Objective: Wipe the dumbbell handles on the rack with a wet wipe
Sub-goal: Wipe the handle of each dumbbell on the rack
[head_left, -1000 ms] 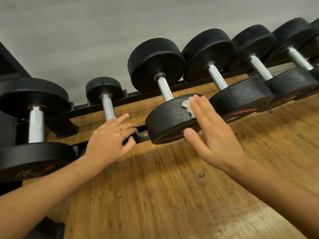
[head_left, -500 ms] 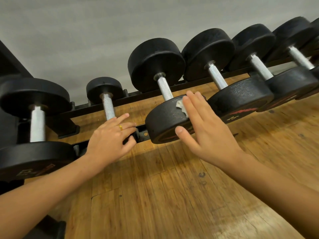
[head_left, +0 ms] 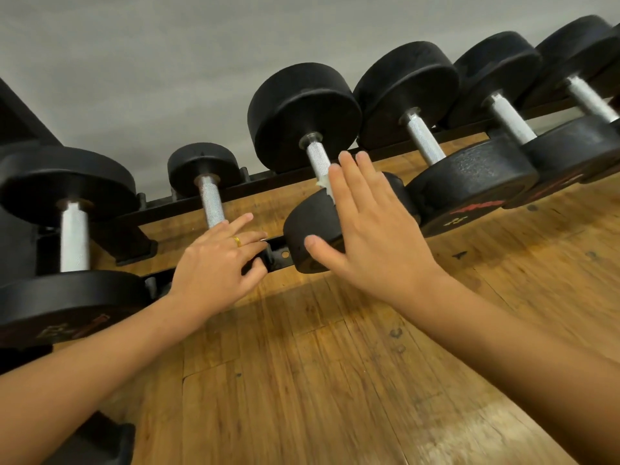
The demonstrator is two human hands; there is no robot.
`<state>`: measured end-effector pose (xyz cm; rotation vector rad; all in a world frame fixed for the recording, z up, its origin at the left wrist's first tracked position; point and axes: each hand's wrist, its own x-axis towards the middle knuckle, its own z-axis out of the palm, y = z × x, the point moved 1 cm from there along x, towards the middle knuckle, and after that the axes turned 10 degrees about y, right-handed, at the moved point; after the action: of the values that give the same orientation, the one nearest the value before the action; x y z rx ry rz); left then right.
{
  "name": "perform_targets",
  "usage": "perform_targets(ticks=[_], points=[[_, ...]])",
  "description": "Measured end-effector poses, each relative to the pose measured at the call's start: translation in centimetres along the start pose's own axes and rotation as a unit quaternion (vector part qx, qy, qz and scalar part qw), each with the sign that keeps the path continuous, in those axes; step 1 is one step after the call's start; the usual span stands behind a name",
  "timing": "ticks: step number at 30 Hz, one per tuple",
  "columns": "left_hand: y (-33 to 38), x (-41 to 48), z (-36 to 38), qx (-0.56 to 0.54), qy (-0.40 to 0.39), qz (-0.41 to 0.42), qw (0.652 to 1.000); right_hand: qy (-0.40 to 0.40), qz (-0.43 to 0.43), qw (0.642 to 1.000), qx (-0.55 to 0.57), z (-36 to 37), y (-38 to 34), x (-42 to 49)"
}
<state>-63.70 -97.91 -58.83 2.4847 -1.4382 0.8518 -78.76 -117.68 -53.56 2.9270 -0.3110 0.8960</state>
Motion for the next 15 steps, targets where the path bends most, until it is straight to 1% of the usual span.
perform_targets(ticks=[3, 5, 9, 11, 13, 15], points=[[-0.1, 0.0, 0.2, 0.000, 0.003, 0.007, 1.000, -0.018, -0.046, 0.998, -0.026, -0.3, -0.5, -2.6], [-0.2, 0.0, 0.2, 0.001, 0.009, 0.009, 1.000, -0.017, -0.066, 0.997, -0.034, -0.6, -0.1, -2.6], [-0.1, 0.2, 0.1, -0.004, 0.006, 0.008, 1.000, -0.024, -0.009, 1.000, 0.003, -1.2, 1.0, -0.1], [0.0, 0.0, 0.1, -0.003, 0.010, 0.013, 1.000, -0.038, -0.043, 0.998, 0.002, -1.0, -0.1, -1.5], [-0.1, -0.1, 0.1, -0.001, 0.022, 0.019, 1.000, -0.045, -0.097, 0.994, -0.032, -0.6, -1.3, -3.4], [-0.2, 0.1, -0.1, 0.002, 0.028, 0.021, 0.999, -0.037, -0.100, 0.993, -0.049, -0.6, -1.4, -2.5]])
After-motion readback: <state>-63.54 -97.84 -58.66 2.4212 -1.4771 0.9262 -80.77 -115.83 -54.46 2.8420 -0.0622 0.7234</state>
